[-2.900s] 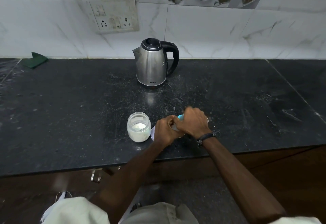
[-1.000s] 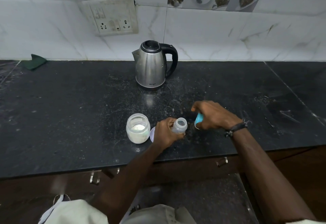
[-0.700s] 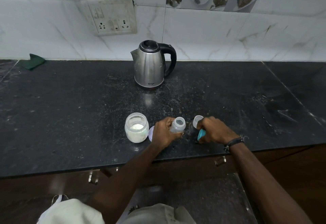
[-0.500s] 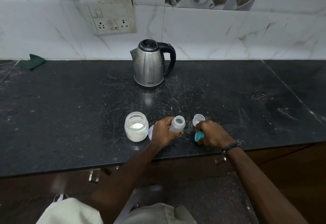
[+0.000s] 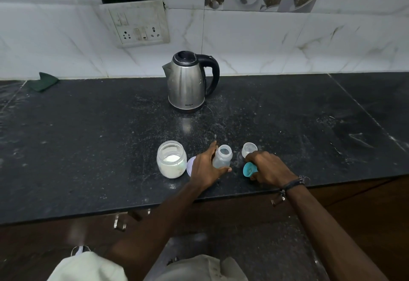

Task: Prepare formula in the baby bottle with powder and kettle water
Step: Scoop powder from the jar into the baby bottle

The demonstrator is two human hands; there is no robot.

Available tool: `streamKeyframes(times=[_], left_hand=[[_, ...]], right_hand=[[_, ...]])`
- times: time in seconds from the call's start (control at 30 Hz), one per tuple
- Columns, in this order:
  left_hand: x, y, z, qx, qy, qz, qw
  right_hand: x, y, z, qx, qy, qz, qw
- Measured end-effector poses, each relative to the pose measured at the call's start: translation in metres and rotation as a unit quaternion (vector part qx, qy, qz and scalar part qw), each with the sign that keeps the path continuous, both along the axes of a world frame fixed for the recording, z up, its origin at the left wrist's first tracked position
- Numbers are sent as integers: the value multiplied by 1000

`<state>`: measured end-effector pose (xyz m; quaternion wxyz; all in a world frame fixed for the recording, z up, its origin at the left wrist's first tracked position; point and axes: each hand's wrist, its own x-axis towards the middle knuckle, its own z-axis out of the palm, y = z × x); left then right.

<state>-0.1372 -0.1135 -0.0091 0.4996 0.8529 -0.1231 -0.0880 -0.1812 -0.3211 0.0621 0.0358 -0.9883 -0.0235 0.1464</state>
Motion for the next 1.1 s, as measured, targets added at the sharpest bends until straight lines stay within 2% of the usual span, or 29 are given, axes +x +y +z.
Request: streamKeyframes(times=[0.3,0.5,0.6,0.73,0.87,0.97,1.1], left_hand=[[-15,2,18,-1,-103,0,995],[-25,17,30,-33,-225,14,974],[-27,25,45,-38,-290,67,954],[-19,48,52,-38,-343,154,926],[-17,84,50,-48,-280,225,932],[-21,106,36,-46,-197,233,951],[-20,119,12,-38,-103,199,974]], right_hand=[[11,4,25,-48,-6,10,999],[33,18,68,6,-77,-1,997],[46,45,89,57,-130,22,990],[64,90,98,125,-151,71,978],[78,135,95,165,-177,129,962],[88,166,88,180,-116,169,962],[104,200,68,83,-28,218,972]])
